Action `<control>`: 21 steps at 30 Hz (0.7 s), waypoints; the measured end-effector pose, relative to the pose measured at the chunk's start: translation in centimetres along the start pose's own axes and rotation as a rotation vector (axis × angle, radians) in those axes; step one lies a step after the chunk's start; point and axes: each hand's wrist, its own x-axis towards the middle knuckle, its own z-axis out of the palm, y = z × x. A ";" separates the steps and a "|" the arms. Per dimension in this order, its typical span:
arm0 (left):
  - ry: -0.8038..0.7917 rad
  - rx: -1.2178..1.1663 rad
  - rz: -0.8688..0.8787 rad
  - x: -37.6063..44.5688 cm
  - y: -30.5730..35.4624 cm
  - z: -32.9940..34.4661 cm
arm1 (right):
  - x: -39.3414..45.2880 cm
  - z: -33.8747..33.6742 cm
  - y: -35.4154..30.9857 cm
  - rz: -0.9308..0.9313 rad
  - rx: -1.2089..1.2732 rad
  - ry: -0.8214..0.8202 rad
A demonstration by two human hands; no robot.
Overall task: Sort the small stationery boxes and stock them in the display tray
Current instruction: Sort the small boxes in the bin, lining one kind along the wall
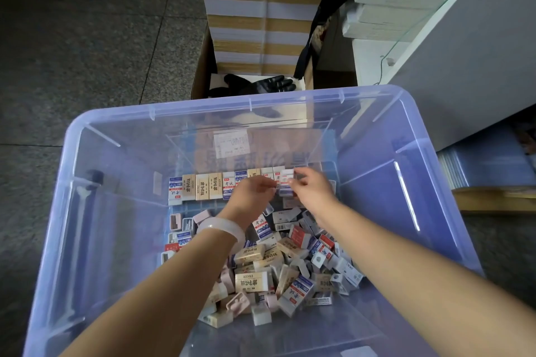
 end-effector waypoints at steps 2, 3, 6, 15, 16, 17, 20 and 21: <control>0.001 0.401 0.148 -0.2 -0.3 -0.5 | 0.8 -0.4 0.5 0.013 -0.085 0.132; -0.025 0.591 0.227 -0.3 -0.5 -0.5 | 1.1 -0.5 0.6 0.015 -0.111 0.167; -0.181 1.045 0.404 -0.2 -1.4 -0.3 | 1.2 -0.3 0.7 -0.022 -0.179 0.177; -0.197 1.268 0.379 0.1 -2.1 -0.9 | 0.7 0.1 0.2 -0.121 -0.397 -0.017; -0.196 1.216 0.382 -0.2 -2.0 -1.3 | 0.5 -0.2 0.0 -0.114 -0.347 -0.052; -0.190 1.176 0.396 -0.5 -2.1 -1.8 | 0.3 -0.6 0.0 -0.100 -0.281 -0.080; -0.124 1.128 0.454 -2.0 -2.8 -3.9 | -0.3 -1.6 0.0 -0.117 -0.257 -0.079; -0.102 1.121 0.459 -2.6 -3.1 -4.4 | -0.6 -1.8 0.0 -0.156 -0.317 -0.034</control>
